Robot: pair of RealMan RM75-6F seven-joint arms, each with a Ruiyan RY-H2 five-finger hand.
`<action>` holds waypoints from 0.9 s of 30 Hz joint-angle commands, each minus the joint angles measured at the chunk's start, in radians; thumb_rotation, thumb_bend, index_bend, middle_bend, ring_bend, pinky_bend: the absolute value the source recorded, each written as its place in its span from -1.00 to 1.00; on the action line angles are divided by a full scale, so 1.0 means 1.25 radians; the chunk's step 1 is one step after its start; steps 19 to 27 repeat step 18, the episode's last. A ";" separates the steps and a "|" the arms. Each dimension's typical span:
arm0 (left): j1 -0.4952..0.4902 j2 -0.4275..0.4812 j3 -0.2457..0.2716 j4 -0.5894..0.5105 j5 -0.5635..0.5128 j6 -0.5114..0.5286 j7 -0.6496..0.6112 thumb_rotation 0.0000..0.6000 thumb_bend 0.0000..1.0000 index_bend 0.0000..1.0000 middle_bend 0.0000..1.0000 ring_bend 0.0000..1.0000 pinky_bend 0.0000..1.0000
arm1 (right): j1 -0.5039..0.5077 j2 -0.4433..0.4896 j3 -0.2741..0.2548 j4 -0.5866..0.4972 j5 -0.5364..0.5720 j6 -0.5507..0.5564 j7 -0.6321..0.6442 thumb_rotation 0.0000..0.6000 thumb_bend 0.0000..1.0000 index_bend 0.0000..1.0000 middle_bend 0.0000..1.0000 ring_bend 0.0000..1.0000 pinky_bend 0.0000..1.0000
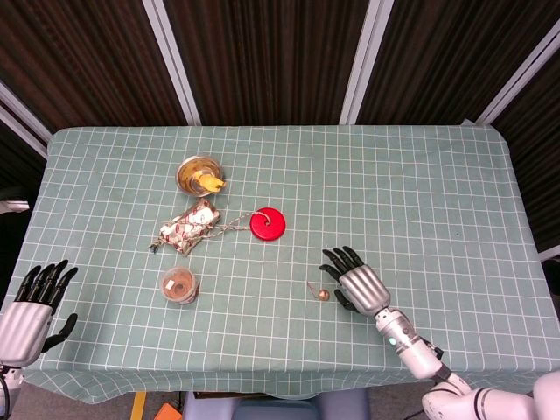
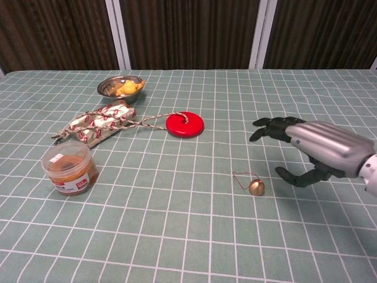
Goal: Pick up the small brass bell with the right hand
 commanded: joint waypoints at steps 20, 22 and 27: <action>0.001 -0.012 -0.013 -0.009 -0.012 0.003 0.036 1.00 -0.20 -1.00 -1.00 -1.00 -1.00 | -0.363 0.335 -0.042 -0.235 0.046 0.439 -0.029 1.00 -0.39 -1.00 -1.00 -1.00 -1.00; 0.001 -0.012 -0.013 -0.009 -0.012 0.003 0.036 1.00 -0.20 -1.00 -1.00 -1.00 -1.00 | -0.363 0.335 -0.042 -0.235 0.046 0.439 -0.029 1.00 -0.39 -1.00 -1.00 -1.00 -1.00; 0.001 -0.012 -0.013 -0.009 -0.012 0.003 0.036 1.00 -0.20 -1.00 -1.00 -1.00 -1.00 | -0.363 0.335 -0.042 -0.235 0.046 0.439 -0.029 1.00 -0.39 -1.00 -1.00 -1.00 -1.00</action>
